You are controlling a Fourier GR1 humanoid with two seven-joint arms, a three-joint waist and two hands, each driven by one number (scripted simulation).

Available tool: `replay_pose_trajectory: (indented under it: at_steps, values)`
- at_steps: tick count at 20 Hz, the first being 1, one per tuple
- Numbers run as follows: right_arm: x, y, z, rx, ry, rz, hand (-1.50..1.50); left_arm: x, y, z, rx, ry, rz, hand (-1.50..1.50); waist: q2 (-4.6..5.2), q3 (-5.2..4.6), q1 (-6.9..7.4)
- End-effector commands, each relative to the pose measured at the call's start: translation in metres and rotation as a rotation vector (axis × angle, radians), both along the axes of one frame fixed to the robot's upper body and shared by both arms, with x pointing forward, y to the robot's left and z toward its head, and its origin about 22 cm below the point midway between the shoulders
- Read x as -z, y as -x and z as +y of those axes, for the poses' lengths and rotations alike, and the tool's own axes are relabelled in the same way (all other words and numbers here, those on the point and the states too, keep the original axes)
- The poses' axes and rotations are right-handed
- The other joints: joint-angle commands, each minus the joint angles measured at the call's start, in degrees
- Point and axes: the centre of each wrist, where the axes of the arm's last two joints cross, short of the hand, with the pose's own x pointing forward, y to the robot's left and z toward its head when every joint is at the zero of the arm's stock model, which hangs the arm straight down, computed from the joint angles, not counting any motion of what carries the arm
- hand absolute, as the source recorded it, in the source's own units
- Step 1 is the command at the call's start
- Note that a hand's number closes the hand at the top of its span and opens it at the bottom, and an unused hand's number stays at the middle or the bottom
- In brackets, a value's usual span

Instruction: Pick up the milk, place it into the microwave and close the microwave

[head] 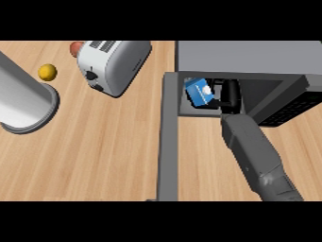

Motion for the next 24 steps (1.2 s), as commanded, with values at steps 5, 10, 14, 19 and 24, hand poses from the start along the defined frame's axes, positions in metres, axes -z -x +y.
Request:
replay_pose_trajectory:
  at_steps: [5, 10, 14, 19, 24]
  values:
    - [-0.006, -0.018, -0.003, 0.06, 0.128, -0.057, 1.5, -0.004, 0.0, 0.011, 0.019, 0.0, -0.001, -1.5, 0.36, 0.04, 0.92]
    - [-0.02, -0.028, -0.012, 0.125, 0.348, -0.119, 1.5, 0.002, -0.014, -0.005, 0.039, -0.002, -0.008, -1.5, 0.96, 0.04, 1.78]
    - [-0.037, -0.039, -0.015, 0.195, 0.473, -0.155, 1.5, 0.009, -0.008, 0.005, 0.028, 0.006, -0.003, -1.5, 1.27, 0.01, 2.83]
    - [-0.026, -0.034, -0.008, 0.296, 0.531, -0.126, 1.5, 0.004, -0.013, 0.006, 0.049, -0.008, -0.011, -1.5, 1.45, 0.07, 3.0]
    - [-0.037, -0.04, -0.021, 0.376, 0.517, -0.115, 1.5, 0.003, -0.024, 0.005, 0.063, -0.008, -0.02, -1.5, 1.88, 0.13, 3.54]
